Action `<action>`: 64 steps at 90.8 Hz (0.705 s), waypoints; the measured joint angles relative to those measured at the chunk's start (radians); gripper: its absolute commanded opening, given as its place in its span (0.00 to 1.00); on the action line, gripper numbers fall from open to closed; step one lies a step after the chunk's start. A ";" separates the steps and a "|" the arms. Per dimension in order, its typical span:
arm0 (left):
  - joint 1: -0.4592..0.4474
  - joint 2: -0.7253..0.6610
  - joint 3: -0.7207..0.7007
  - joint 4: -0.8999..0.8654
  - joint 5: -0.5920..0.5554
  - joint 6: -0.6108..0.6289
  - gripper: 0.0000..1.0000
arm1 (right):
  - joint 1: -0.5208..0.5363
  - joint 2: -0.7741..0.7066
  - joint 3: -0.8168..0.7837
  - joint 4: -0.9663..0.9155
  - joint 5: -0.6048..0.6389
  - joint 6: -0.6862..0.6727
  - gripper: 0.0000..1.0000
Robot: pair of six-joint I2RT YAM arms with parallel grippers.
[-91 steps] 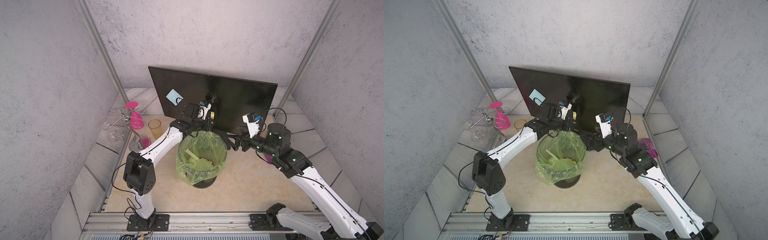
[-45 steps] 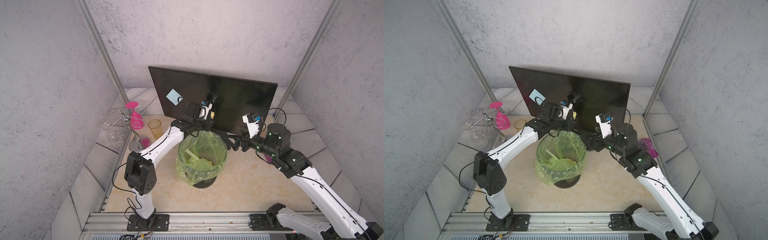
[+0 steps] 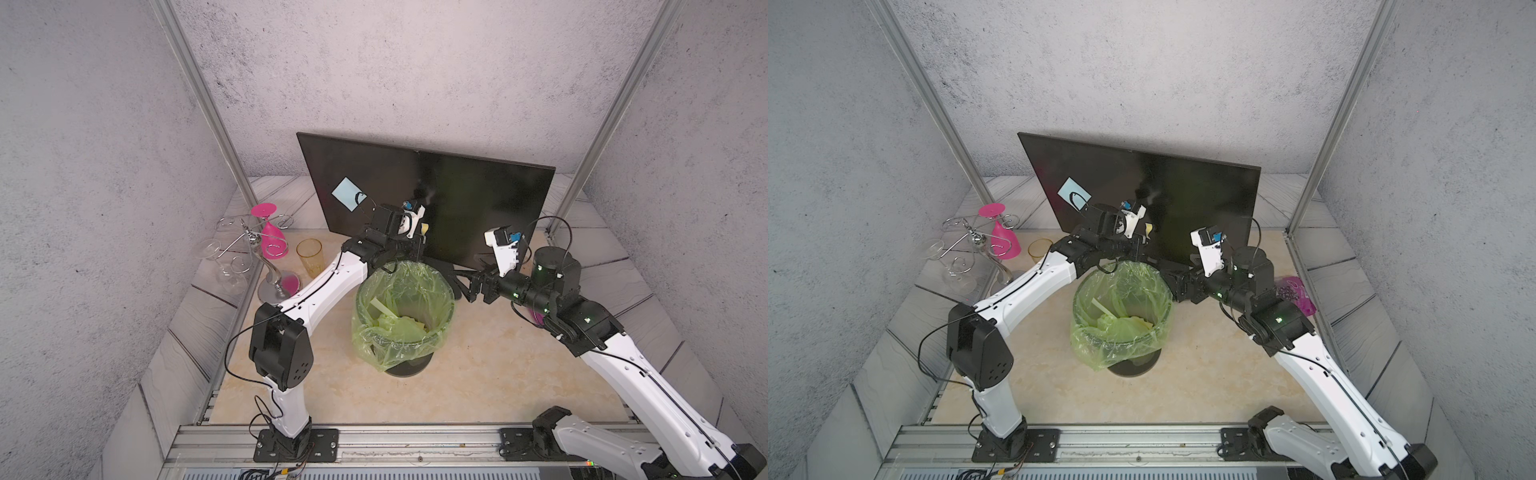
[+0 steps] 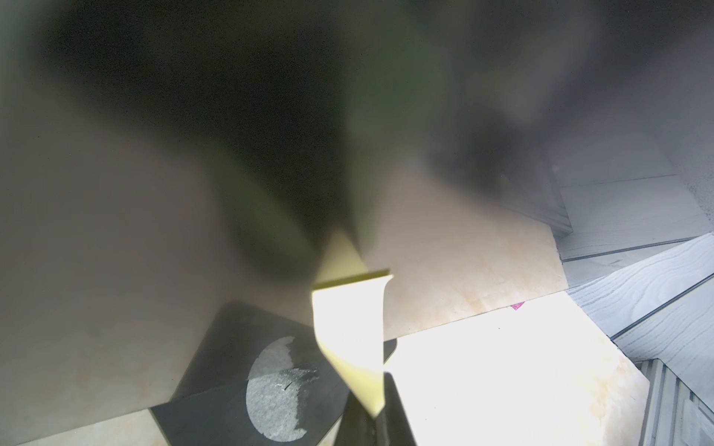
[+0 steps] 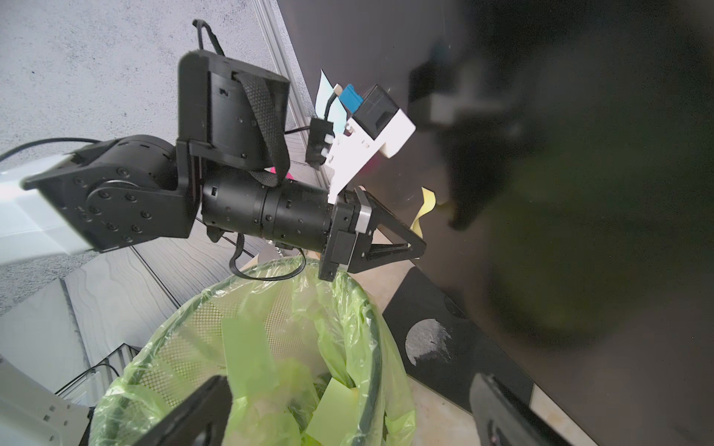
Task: Remove the sticky note from the monitor
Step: Tear off the sticky note from the monitor.
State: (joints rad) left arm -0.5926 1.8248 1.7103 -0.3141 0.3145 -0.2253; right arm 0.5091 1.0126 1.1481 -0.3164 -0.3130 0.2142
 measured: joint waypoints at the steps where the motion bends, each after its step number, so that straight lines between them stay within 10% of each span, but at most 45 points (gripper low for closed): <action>1: 0.000 -0.001 0.000 -0.001 -0.001 0.000 0.00 | 0.000 0.000 0.000 0.000 0.000 0.000 0.99; 64: -0.021 -0.318 -0.140 -0.143 -0.084 0.037 0.00 | 0.000 0.000 0.000 0.007 0.001 -0.001 0.99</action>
State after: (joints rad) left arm -0.6136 1.5070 1.5707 -0.4576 0.2306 -0.1883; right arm 0.5091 1.0126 1.1481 -0.3092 -0.3122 0.2134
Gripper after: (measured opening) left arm 0.041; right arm 0.994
